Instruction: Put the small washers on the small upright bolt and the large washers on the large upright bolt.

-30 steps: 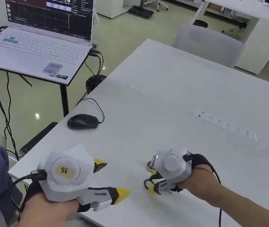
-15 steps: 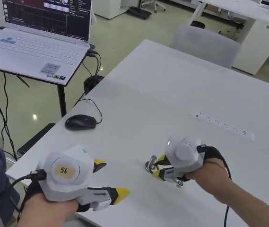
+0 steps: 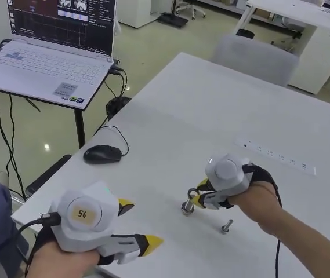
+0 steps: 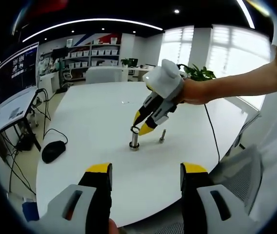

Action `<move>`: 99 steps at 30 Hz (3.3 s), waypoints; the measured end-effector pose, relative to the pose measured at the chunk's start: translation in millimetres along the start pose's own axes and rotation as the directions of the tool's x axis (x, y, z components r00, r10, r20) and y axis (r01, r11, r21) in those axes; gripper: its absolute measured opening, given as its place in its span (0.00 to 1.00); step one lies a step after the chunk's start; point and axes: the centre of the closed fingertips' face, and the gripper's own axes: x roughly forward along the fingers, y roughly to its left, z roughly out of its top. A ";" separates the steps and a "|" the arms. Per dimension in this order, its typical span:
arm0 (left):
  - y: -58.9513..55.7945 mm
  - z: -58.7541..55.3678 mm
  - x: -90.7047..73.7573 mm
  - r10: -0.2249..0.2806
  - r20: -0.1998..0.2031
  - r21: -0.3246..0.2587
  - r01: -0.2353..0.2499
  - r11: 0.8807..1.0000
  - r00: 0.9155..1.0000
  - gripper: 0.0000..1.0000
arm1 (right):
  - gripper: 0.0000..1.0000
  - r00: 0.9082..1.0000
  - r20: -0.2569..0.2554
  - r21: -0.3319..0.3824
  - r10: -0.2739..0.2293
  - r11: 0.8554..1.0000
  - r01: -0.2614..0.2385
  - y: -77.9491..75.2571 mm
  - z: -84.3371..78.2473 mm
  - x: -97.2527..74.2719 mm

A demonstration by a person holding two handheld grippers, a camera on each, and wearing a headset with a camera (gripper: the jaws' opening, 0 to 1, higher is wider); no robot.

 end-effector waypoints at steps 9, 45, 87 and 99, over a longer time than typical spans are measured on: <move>0.1 -0.3 0.2 0.000 -0.005 0.000 0.000 1.000 1.000 0.55 | 0.23 1.000 -0.022 0.005 0.016 1.000 -0.016 0.8 -5.0 5.0; 1.1 -3.9 3.4 -0.003 -0.013 -0.009 0.003 1.000 1.000 0.55 | 0.23 0.988 -0.139 0.049 0.073 0.997 -0.067 5.3 -26.5 42.2; -12.0 -20.8 39.4 -0.100 -0.080 0.041 0.104 0.994 0.992 0.55 | 0.34 0.996 -0.069 0.215 0.063 0.975 -0.047 107.0 -76.2 8.4; -12.5 -27.1 53.9 -0.130 -0.109 0.057 0.136 0.989 0.986 0.55 | 0.43 0.996 0.039 0.478 -0.079 0.877 0.051 114.3 -135.8 -31.6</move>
